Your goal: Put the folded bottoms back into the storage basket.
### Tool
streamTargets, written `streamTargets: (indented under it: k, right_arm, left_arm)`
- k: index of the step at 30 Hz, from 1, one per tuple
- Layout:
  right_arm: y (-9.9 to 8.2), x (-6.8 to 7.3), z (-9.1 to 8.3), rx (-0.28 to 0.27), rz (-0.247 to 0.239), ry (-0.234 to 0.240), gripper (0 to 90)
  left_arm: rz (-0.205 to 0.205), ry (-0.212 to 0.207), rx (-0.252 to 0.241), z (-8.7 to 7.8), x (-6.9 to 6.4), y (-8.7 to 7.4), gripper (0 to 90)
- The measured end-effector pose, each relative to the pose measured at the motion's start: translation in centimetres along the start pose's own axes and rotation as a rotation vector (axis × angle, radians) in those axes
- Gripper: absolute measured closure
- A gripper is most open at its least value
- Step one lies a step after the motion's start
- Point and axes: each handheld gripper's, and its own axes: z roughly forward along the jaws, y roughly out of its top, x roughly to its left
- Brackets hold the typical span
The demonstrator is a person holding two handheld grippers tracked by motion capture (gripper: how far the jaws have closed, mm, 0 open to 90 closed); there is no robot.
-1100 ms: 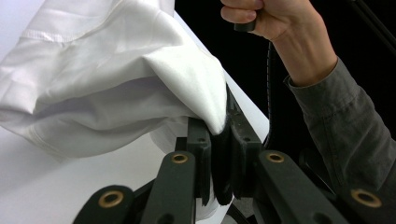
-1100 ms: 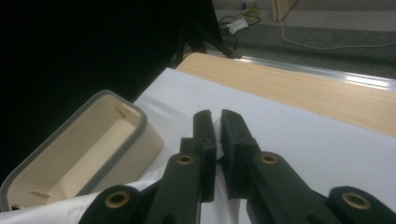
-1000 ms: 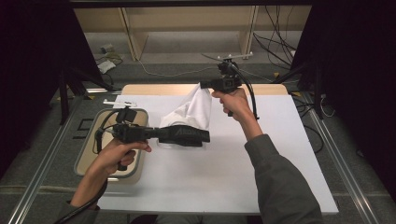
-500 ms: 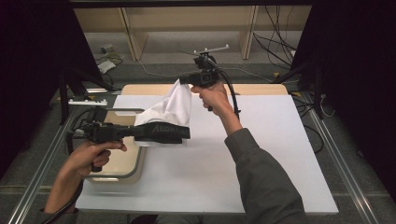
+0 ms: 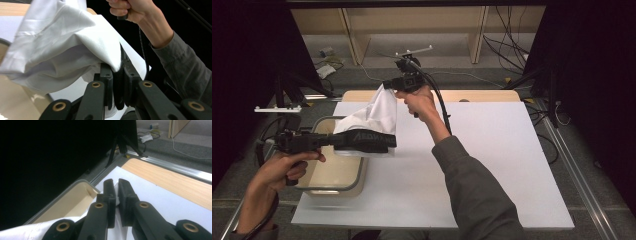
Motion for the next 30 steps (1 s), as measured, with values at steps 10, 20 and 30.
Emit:
streamTargets:
  k: [10,20,30]
  right_arm:
    - [0.5,1.6,1.7,-0.005,-0.011,0.005,85.8]
    - [0.6,3.6,3.8,0.013,-0.032,0.015,85.8]
    - [0.1,4.9,5.7,0.022,-0.035,0.026,85.7]
  left_arm:
    - [-0.014,0.041,-0.021,-2.0,0.7,-0.5,80.8]
    - [-0.036,0.072,-0.028,-4.2,1.7,-1.2,80.8]
    - [-0.051,0.094,-0.013,-5.4,2.5,-2.1,80.7]
